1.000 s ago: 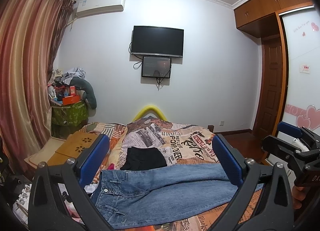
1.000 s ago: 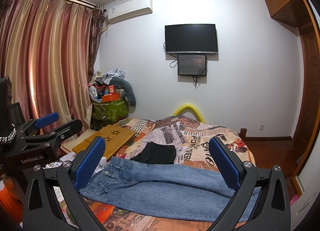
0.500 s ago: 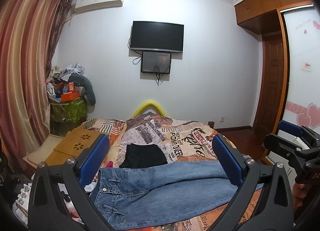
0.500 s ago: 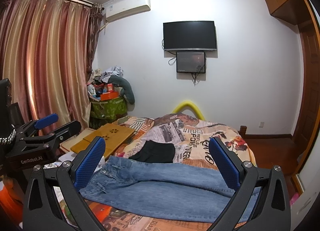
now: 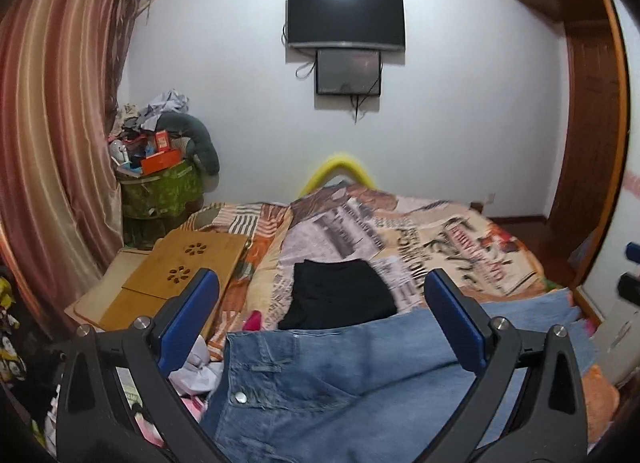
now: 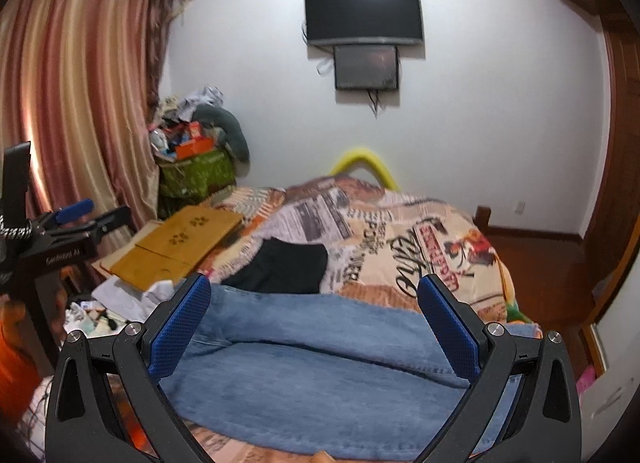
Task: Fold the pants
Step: 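Lower both tools onto the jeans waistband and close both grippers on it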
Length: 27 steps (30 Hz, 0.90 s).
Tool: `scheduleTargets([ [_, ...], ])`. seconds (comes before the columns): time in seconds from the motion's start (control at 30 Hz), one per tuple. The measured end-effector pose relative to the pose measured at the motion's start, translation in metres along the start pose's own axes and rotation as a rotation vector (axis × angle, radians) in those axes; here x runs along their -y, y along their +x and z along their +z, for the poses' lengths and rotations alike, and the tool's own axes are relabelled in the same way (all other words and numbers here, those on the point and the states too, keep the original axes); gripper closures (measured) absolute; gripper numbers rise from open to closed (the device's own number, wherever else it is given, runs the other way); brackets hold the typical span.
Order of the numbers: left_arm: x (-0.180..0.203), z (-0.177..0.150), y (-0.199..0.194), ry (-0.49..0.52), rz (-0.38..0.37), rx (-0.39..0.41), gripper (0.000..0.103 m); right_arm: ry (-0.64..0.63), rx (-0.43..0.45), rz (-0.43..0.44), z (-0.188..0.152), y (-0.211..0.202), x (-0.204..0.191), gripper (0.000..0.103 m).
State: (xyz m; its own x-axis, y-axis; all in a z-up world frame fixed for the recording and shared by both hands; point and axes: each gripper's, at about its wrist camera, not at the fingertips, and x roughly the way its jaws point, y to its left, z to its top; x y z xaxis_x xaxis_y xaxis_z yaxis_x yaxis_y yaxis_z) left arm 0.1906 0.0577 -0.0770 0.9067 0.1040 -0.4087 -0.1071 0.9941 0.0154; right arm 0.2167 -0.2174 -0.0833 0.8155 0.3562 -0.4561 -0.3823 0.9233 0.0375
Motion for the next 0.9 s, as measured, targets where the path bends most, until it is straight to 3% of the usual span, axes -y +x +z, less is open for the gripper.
scheduleTargets([
  [0.37, -0.057, -0.015, 0.157, 0.009, 0.099, -0.221, 0.000, -0.016, -0.182, -0.069, -0.013, 0.103, 0.066, 0.000],
  [0.57, -0.099, -0.048, 0.238, -0.025, 0.142, -0.412, 0.000, -0.043, -0.309, 0.008, -0.032, 0.162, 0.087, 0.001],
  [0.73, -0.135, -0.085, 0.289, -0.079, 0.166, -0.555, 0.018, -0.077, -0.396, 0.018, -0.048, 0.208, 0.099, 0.002],
  [0.9, -0.160, -0.119, 0.314, -0.164, 0.168, -0.683, 0.034, -0.084, -0.520, 0.071, -0.064, 0.257, 0.105, 0.002],
])
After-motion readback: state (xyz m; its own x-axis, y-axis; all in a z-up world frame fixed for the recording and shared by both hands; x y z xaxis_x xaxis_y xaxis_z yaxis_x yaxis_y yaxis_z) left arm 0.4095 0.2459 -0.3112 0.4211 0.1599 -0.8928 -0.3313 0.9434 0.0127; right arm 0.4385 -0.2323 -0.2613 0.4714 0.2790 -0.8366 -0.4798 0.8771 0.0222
